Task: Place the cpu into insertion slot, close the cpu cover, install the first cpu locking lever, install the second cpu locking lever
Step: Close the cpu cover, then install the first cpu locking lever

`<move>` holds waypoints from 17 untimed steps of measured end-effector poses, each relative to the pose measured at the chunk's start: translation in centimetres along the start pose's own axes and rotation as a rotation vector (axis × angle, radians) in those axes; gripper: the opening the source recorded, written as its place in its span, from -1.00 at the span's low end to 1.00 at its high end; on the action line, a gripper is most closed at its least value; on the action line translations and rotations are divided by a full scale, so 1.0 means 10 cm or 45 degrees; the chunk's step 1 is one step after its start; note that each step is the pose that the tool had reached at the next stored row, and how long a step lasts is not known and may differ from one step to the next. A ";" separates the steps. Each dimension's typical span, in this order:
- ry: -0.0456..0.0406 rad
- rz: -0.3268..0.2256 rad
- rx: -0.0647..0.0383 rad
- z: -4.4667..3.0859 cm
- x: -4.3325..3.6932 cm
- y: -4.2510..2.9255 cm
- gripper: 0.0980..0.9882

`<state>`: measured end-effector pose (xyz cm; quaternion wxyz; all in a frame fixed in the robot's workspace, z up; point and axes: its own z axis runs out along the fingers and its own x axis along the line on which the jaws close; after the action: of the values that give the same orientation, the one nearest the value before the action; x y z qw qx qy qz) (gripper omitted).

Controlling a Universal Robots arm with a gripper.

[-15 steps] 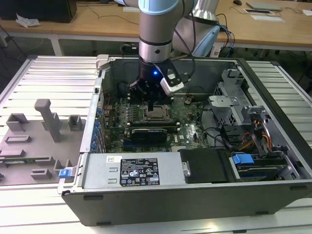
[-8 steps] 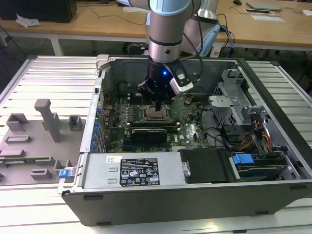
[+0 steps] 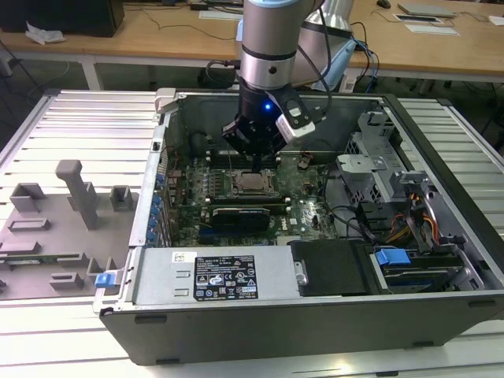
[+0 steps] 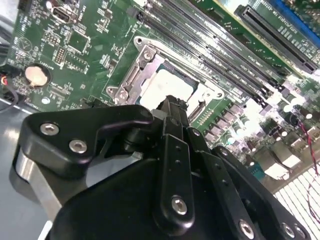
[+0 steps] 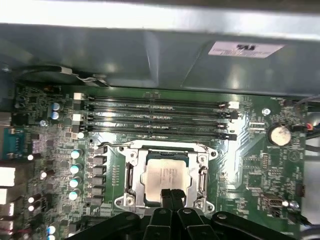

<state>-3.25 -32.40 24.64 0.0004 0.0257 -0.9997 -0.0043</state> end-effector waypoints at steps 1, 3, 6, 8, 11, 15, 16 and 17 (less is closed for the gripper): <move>0.000 0.000 0.000 0.000 0.000 0.000 -0.98; 0.000 0.000 0.000 0.000 0.000 0.000 -0.98; 0.000 0.000 0.000 0.000 0.000 0.000 -0.98; 0.000 0.000 0.001 -0.001 0.000 0.000 -0.98; 0.000 0.000 0.001 0.000 0.000 0.000 -0.98; 0.000 0.000 0.001 0.000 0.000 0.000 -0.98; 0.000 0.000 0.001 0.000 0.000 0.000 -0.98; 0.000 0.000 0.001 0.000 0.000 0.000 -0.98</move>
<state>-3.25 -32.40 24.64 0.0003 0.0257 -0.9997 -0.0039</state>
